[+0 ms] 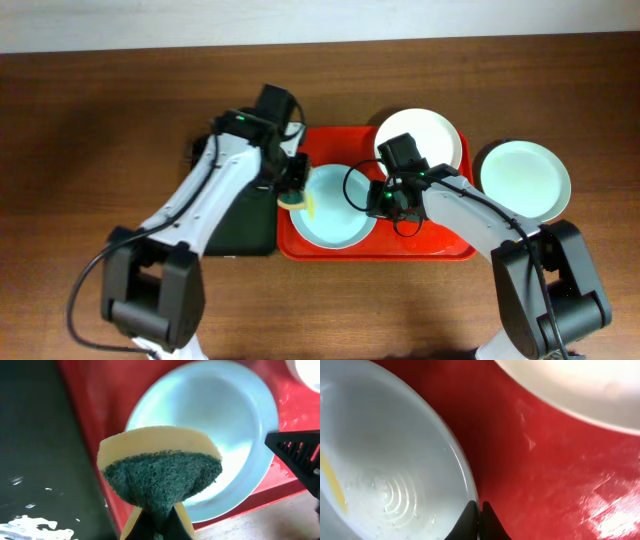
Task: Clean dirty plates on tray and stack at the side
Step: 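Move the sponge with the left gripper onto the light blue plate, then scrub the light blue plate with the sponge while right gripper holds it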
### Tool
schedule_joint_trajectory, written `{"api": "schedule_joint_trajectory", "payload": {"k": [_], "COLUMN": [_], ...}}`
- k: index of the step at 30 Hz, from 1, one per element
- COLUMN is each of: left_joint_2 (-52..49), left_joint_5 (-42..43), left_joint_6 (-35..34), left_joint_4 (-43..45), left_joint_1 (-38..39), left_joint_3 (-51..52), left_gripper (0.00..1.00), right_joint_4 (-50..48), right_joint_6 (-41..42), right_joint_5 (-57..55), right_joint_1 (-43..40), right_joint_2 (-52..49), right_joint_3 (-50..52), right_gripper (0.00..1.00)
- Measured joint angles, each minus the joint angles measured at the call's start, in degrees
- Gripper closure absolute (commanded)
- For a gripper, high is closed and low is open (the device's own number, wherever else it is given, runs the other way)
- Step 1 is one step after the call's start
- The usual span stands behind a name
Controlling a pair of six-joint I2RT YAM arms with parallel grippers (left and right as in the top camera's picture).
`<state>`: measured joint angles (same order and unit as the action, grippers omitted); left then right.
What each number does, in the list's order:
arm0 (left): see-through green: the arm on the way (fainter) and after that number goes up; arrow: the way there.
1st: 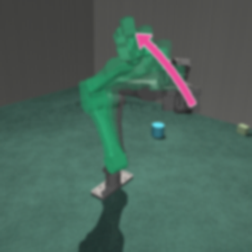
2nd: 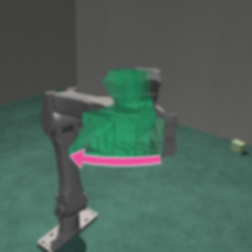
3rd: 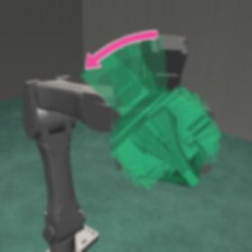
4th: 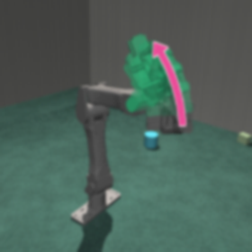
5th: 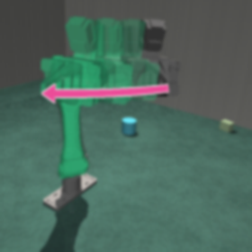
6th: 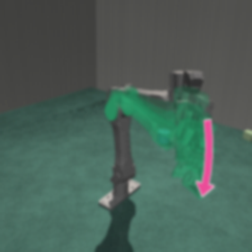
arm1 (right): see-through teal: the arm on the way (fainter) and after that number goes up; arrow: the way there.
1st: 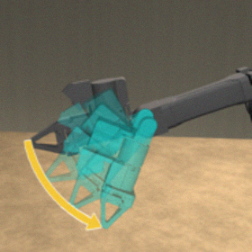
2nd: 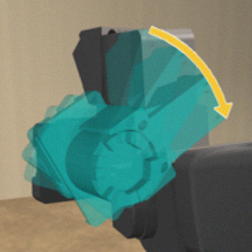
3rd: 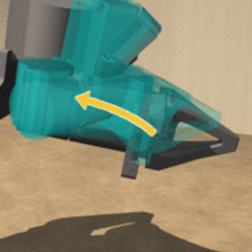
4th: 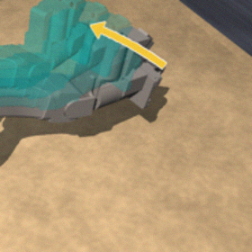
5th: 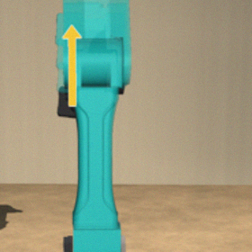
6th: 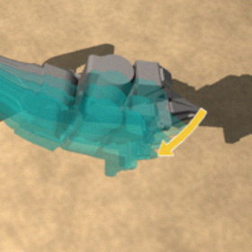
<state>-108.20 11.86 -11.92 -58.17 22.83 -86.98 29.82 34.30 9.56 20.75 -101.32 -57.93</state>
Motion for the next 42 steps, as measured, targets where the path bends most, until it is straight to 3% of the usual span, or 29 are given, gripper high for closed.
{"api": "schedule_joint_trajectory", "payload": {"k": [1, 3, 6, 7, 8, 22, 29, 37, 42], "left_joint_2": [-0.61, -1.11, -1.11, -1.11, -1.11, -1.49, -9.62, -13.33, -14.10], "left_joint_5": [0.02, 0.00, 0.00, -0.02, 0.00, -0.35, -0.94, -4.61, 1.84], "left_joint_6": [-0.20, -0.59, -1.01, -1.05, -1.18, -2.36, -3.39, -9.73, -8.13], "left_joint_4": [0.20, 0.46, 0.55, 0.50, 0.52, 2.51, 6.58, 7.91, 8.44], "left_joint_1": [0.37, 0.55, 0.50, 0.50, 0.50, 0.52, 1.60, 3.89, 4.11], "left_joint_3": [0.00, 0.00, -0.04, -0.04, -0.04, -0.04, -0.15, -1.03, -1.68], "left_gripper": [1.00, 1.00, 1.00, 1.00, 1.00, 1.00, 1.00, 1.00, 1.00], "right_joint_4": [0.26, 0.76, 0.31, -0.22, -0.90, -1.07, -1.01, -0.90, -0.63], "right_joint_6": [0.87, 1.86, 2.03, 1.73, 1.11, -0.31, -0.33, -0.33, -0.46], "right_joint_5": [0.55, 1.07, 0.94, 0.81, 0.79, 0.63, 0.61, 0.63, 0.59], "right_joint_1": [0.00, 0.00, 0.00, 0.00, 0.00, -0.04, -0.04, -0.04, -0.04], "right_joint_2": [0.00, 0.00, 0.00, 0.00, 0.00, 0.00, 0.00, 0.00, 0.00], "right_joint_3": [0.00, 0.00, 0.02, 0.04, 0.04, 0.04, 0.04, 0.04, 0.04], "right_gripper": [0.71, 0.67, 0.75, 0.92, 0.96, 0.96, 0.96, 0.96, 0.96]}}
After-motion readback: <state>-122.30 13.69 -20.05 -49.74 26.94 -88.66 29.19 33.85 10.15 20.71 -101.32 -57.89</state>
